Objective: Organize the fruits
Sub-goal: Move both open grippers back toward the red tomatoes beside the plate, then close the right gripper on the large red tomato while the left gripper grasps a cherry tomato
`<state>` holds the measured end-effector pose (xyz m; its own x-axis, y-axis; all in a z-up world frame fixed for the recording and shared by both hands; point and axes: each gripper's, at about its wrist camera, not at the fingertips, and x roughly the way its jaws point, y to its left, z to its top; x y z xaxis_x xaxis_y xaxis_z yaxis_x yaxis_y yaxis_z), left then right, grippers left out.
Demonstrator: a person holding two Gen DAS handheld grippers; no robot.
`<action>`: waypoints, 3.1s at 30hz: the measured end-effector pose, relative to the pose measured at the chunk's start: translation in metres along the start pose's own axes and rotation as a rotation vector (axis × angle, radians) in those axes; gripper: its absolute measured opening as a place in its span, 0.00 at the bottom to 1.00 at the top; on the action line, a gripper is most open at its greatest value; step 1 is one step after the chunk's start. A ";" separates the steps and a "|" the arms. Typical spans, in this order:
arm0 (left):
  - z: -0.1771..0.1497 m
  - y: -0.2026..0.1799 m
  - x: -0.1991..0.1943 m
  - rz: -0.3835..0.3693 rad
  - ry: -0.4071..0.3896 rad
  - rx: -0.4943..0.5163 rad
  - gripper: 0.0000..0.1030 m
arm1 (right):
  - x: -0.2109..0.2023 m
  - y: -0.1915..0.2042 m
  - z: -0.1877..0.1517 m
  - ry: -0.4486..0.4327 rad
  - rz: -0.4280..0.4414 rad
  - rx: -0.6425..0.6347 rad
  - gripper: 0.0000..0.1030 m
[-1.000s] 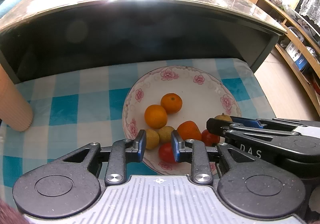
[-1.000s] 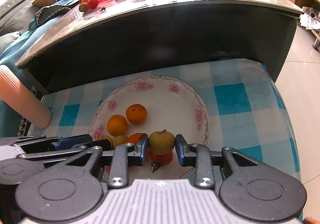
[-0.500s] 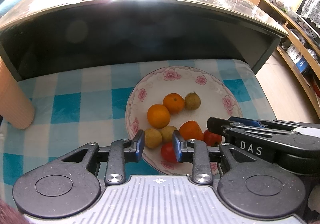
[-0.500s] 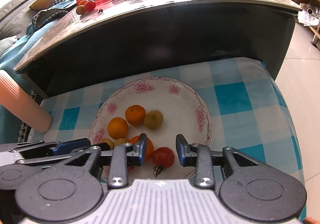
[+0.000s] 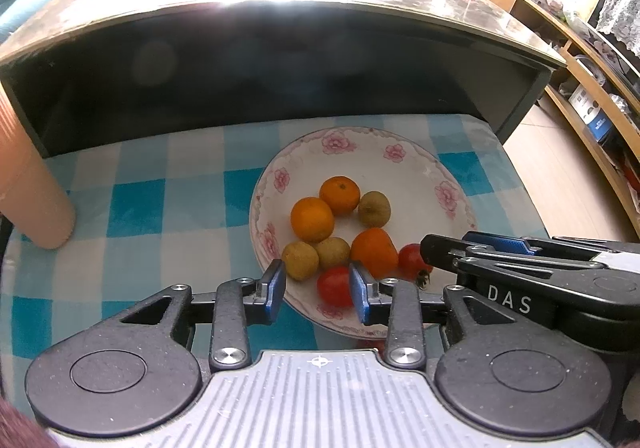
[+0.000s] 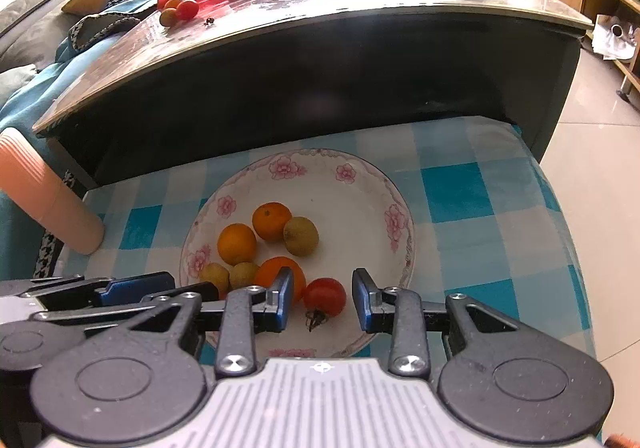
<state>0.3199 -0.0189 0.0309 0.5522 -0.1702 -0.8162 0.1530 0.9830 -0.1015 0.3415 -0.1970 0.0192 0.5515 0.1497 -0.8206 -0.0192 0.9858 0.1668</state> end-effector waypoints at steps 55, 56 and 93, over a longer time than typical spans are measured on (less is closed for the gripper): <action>-0.059 0.011 -0.049 0.051 0.020 0.095 0.47 | -0.035 0.031 -0.066 0.080 0.029 -0.066 0.44; -0.060 0.012 -0.049 0.050 0.022 0.092 0.51 | -0.034 0.032 -0.067 0.084 0.035 -0.068 0.44; -0.057 0.052 -0.035 0.028 0.068 0.003 0.71 | 0.009 0.020 -0.060 0.133 0.095 0.055 0.50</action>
<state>0.2614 0.0417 0.0218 0.4994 -0.1372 -0.8554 0.1404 0.9871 -0.0763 0.2960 -0.1715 -0.0180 0.4345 0.2539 -0.8642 -0.0186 0.9618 0.2732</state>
